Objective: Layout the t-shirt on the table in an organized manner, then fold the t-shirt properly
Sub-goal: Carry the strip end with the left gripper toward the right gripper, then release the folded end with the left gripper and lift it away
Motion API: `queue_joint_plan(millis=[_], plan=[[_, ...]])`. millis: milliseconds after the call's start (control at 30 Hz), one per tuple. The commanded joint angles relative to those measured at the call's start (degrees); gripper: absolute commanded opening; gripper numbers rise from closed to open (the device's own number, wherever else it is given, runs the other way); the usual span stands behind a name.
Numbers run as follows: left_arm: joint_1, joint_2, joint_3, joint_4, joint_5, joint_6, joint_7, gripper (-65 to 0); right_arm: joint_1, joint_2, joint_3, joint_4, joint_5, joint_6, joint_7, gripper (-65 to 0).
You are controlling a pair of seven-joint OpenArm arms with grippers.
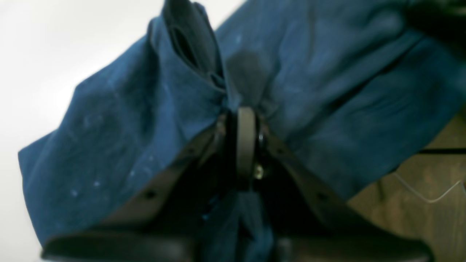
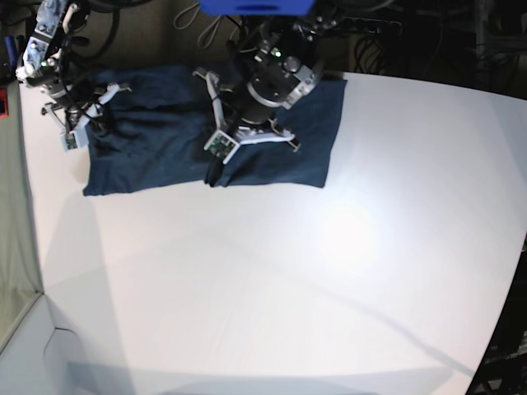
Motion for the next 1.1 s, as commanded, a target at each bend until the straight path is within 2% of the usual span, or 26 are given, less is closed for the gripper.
queue_joint_plan(millis=[0, 200, 500, 567, 800, 900, 1000, 1067], plan=[[-0.6, 1.8, 1.6, 0.7, 1.4, 1.0, -1.3, -65.0, -0.2, 0.4, 0.0, 0.2, -0.9, 0.0, -1.3, -65.0], [-1.9, 1.8, 4.0, -0.1, 1.3, 1.0, -1.3, -65.0, -0.2, 0.4, 0.0, 0.2, -0.9, 0.0, -1.3, -65.0], [-3.2, 1.8, 4.1, -3.3, 1.3, 0.5, -0.7, -64.0, -0.2, 0.4, 0.0, 0.2, -0.9, 0.0, -1.4, -65.0], [-3.2, 1.8, 4.5, -3.3, 1.3, 0.5, -0.7, -59.3, -0.2, 0.4, 0.0, 0.2, -0.9, 0.0, -1.4, -65.0], [-3.1, -0.8, 8.1, -3.0, 1.3, 0.5, -0.9, -33.2, -0.4, 0.4, -1.1, 0.2, -0.9, 0.0, -1.4, -65.0], [-2.8, -1.2, 7.6, -0.5, 1.6, 0.5, -0.6, -31.7, -0.3, 0.4, -1.1, 0.5, -0.9, 0.0, -1.4, -65.0], [-2.0, -4.1, 4.1, 4.8, 1.4, 0.9, -0.5, -31.6, -0.2, 0.5, -1.1, 0.9, -0.9, 0.0, -1.5, -65.0], [-0.3, -6.2, -0.2, 7.0, 1.4, 0.7, -0.5, -31.6, -0.2, 0.6, -0.8, 0.9, -0.9, 0.0, -1.5, -61.1]])
